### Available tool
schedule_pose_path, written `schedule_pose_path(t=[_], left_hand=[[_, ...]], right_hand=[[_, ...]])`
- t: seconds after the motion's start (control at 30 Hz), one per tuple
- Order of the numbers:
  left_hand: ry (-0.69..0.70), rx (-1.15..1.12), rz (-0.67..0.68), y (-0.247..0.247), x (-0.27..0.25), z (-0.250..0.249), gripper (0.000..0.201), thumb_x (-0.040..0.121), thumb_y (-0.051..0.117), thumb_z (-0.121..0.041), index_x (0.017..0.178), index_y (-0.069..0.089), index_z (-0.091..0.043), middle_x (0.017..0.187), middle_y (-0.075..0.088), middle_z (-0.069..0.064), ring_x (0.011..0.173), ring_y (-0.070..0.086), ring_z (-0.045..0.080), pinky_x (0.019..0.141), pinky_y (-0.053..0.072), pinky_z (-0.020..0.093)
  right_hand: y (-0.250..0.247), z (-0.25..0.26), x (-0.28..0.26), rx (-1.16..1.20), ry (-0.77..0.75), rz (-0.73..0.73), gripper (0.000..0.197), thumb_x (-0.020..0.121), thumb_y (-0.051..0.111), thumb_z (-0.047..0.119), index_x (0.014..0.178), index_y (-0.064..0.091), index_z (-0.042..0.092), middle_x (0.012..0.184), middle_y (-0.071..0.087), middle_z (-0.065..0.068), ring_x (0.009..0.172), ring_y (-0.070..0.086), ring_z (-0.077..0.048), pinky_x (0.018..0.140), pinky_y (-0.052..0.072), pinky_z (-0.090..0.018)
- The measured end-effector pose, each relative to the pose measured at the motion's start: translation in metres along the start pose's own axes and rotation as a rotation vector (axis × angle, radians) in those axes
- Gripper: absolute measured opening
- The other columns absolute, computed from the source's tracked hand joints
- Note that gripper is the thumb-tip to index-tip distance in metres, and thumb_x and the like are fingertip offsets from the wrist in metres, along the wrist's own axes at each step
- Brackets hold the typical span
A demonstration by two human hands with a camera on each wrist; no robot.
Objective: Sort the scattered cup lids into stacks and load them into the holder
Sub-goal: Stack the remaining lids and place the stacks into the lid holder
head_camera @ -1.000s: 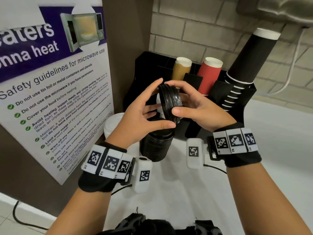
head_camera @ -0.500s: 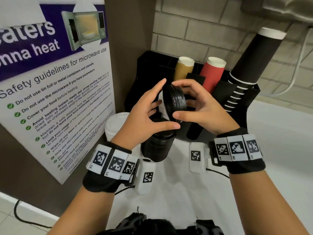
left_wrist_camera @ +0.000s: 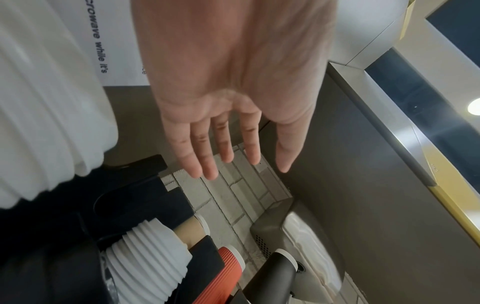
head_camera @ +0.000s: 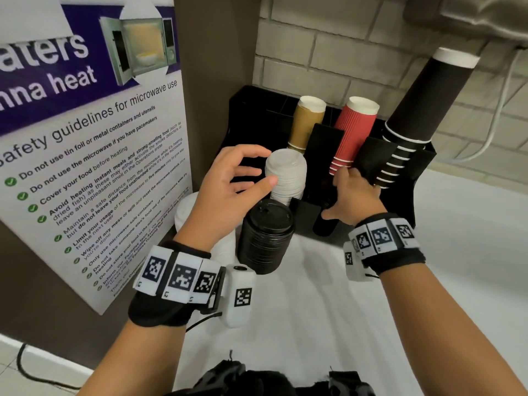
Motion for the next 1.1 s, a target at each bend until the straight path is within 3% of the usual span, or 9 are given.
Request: schedule_pose_path(t=[0.17,0.43,0.57,0.67,0.73,0.87,0.9,1.0,1.1], left_hand=[[-0.005,0.003,-0.02,-0.003,-0.002,-0.001,0.032,0.087,0.07,-0.012,0.108,0.059,-0.034,0.125,0.054,-0.003,0.106,0.061,0.009,0.092,0.052,0.025],[-0.01,0.011,-0.046,-0.006,-0.002,0.0,0.03,0.087,0.07,-0.013,0.108,0.06,-0.032,0.125,0.055,-0.002,0.106,0.062,0.01,0.094,0.052,0.031],[-0.008,0.021,-0.047,-0.007,-0.002,0.001,0.03,0.087,0.07,-0.015,0.109,0.06,-0.033,0.125,0.055,-0.003,0.106,0.062,0.009,0.094,0.052,0.03],[-0.004,0.019,-0.043,-0.007,-0.002,0.001,0.03,0.088,0.07,-0.014,0.109,0.06,-0.033,0.125,0.054,-0.003,0.106,0.062,0.009,0.093,0.053,0.029],[0.0,0.016,-0.047,-0.009,-0.003,0.001,0.03,0.088,0.07,-0.014,0.109,0.06,-0.033,0.125,0.054,-0.003,0.106,0.061,0.01,0.092,0.053,0.029],[-0.004,0.018,-0.068,-0.012,-0.002,0.004,0.029,0.088,0.07,-0.014,0.109,0.06,-0.033,0.124,0.054,-0.002,0.105,0.062,0.01,0.092,0.053,0.029],[-0.005,0.018,-0.073,-0.012,-0.001,0.004,0.029,0.088,0.07,-0.014,0.108,0.06,-0.033,0.124,0.054,-0.002,0.105,0.062,0.01,0.092,0.053,0.028],[-0.001,0.013,-0.074,-0.012,-0.001,0.006,0.03,0.088,0.069,-0.014,0.107,0.06,-0.035,0.123,0.054,-0.001,0.105,0.063,0.011,0.09,0.054,0.029],[0.003,0.014,-0.062,-0.014,-0.002,0.007,0.03,0.088,0.069,-0.015,0.108,0.059,-0.035,0.124,0.053,0.0,0.105,0.062,0.013,0.09,0.054,0.029]], right_hand=[[0.022,0.013,0.01,-0.313,-0.029,0.137,0.078,0.064,0.081,0.037,0.127,0.044,0.011,0.128,0.042,-0.01,0.113,0.051,-0.032,0.101,0.031,-0.051],[0.033,0.011,0.013,-0.436,-0.09,0.22,0.061,0.077,0.069,0.044,0.128,0.05,0.017,0.125,0.05,-0.004,0.11,0.056,-0.027,0.104,0.027,-0.048],[0.028,0.015,0.008,-0.509,-0.098,0.246,0.044,0.078,0.07,0.035,0.118,0.058,0.02,0.109,0.062,0.001,0.105,0.058,-0.022,0.101,0.031,-0.043],[0.028,0.016,0.002,-0.527,-0.106,0.304,0.041,0.083,0.066,0.028,0.122,0.057,0.019,0.112,0.063,0.0,0.106,0.06,-0.022,0.1,0.034,-0.037],[0.019,0.016,-0.001,-0.406,-0.09,0.252,0.034,0.087,0.06,0.023,0.119,0.058,0.012,0.115,0.061,-0.007,0.107,0.059,-0.027,0.095,0.041,-0.037],[-0.006,0.028,-0.016,0.265,-0.237,-0.166,0.019,0.09,0.054,0.012,0.105,0.06,0.004,0.105,0.059,-0.017,0.094,0.059,-0.034,0.082,0.05,-0.042],[-0.009,0.037,-0.023,0.422,-0.314,-0.168,0.018,0.088,0.06,0.019,0.101,0.058,0.006,0.102,0.059,-0.014,0.091,0.059,-0.029,0.08,0.05,-0.04],[-0.001,0.062,-0.041,0.582,-0.44,0.143,0.051,0.067,0.075,0.051,0.099,0.047,0.022,0.106,0.049,0.001,0.093,0.052,-0.016,0.077,0.048,-0.028],[0.017,0.074,-0.045,0.533,-0.482,0.175,0.064,0.056,0.081,0.052,0.098,0.038,0.03,0.105,0.039,0.007,0.092,0.048,-0.016,0.073,0.049,-0.027]])
Point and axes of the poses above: each hand's wrist, its own x-axis towards the middle knuckle, its own y-axis out of the palm, z = x × y, the point moved 1 cm from there along x, towards the middle knuckle
